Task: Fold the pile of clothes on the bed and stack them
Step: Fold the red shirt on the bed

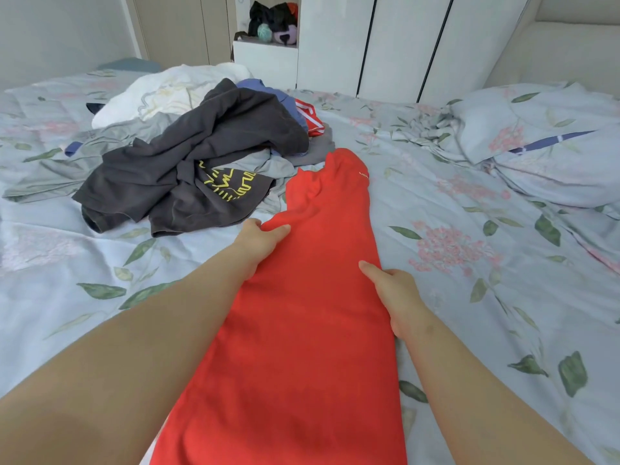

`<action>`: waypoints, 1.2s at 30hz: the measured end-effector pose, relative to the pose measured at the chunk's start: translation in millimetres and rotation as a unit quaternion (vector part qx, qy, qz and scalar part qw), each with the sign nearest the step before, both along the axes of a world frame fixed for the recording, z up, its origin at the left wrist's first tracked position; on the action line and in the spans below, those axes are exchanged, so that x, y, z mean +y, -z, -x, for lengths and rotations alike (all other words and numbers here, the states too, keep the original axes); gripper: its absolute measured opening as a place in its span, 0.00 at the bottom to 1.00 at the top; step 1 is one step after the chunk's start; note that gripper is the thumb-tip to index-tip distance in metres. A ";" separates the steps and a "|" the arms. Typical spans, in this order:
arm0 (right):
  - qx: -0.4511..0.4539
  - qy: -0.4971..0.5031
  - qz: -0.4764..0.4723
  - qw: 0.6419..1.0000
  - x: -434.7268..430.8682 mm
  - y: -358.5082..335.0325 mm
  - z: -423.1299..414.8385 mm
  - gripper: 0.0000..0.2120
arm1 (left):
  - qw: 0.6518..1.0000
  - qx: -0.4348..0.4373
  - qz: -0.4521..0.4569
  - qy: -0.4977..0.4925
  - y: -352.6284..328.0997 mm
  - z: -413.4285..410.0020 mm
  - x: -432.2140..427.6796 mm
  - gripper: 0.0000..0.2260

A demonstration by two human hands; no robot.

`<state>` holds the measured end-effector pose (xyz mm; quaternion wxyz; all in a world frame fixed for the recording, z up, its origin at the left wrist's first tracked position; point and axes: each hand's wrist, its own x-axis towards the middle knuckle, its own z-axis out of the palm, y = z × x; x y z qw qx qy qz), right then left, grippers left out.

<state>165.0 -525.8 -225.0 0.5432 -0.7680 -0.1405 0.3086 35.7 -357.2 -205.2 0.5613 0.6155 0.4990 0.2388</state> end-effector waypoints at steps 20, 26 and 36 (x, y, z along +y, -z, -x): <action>0.078 0.028 -0.061 0.995 116.9 9.4 -96.1 0.21 | 0.999 0.033 -0.019 0.031 2.3 -102.6 99.0 0.15; 0.036 0.011 -0.052 0.998 151.1 1.7 -121.0 0.21 | 0.997 -0.027 -0.079 -0.006 8.7 -129.0 123.7 0.26; 0.080 0.050 -0.092 0.991 179.4 -2.7 -166.7 0.25 | 0.989 -0.126 0.036 0.065 13.4 -149.1 149.1 0.18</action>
